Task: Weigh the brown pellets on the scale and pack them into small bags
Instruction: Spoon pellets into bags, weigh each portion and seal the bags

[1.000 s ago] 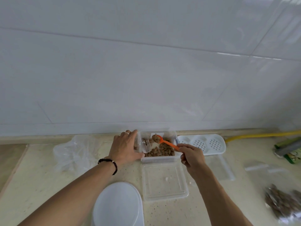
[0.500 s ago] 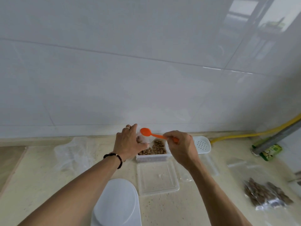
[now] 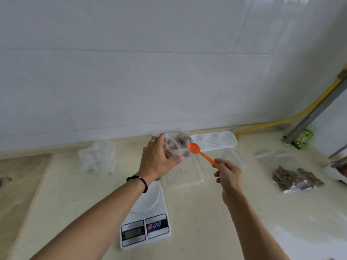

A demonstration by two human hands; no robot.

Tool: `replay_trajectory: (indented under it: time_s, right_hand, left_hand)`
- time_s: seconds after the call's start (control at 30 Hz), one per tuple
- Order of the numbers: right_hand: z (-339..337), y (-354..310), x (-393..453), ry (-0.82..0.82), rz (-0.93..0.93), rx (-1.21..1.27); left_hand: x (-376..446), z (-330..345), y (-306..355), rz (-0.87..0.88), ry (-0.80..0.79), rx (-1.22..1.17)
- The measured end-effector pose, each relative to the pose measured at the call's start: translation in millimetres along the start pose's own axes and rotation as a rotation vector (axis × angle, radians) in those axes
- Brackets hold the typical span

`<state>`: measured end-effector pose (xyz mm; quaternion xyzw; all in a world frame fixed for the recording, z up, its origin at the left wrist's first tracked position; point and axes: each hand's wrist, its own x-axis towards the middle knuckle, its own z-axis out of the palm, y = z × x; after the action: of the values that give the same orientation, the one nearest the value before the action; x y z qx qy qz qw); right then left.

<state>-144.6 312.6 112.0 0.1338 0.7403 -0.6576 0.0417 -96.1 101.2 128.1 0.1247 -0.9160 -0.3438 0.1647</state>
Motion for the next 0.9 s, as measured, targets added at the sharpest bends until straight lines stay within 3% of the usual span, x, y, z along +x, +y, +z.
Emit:
replay_trajectory:
  time_s: [0.27, 0.4, 0.53, 0.6, 0.67, 0.8, 0.9]
  right_hand:
    - [-55, 127, -49, 0.158, 0.275, 0.026]
    - [-62, 140, -57, 0.147, 0.262, -0.037]
    - [-63, 140, -51, 0.065, 0.265, -0.287]
    - [-61, 131, -49, 0.081, 0.209, -0.43]
    - [-53, 104, -48, 0.07, 0.085, -0.416]
    - [-21, 11, -60, -0.268, -0.161, -0.195]
    - [8, -32, -64, -0.432, -0.337, -0.39]
  left_hand:
    - [-69, 37, 20, 0.085, -0.106, 0.073]
    - [-90, 47, 18, 0.103, -0.123, 0.113]
    - [-97, 46, 18, 0.104, -0.118, 0.109]
    - [-97, 43, 19, 0.111, -0.111, 0.105]
    - [-94, 38, 20, 0.124, -0.094, 0.085]
    - [-85, 23, 21, 0.151, -0.046, 0.065]
    - [-78, 11, 17, 0.168, -0.022, 0.053]
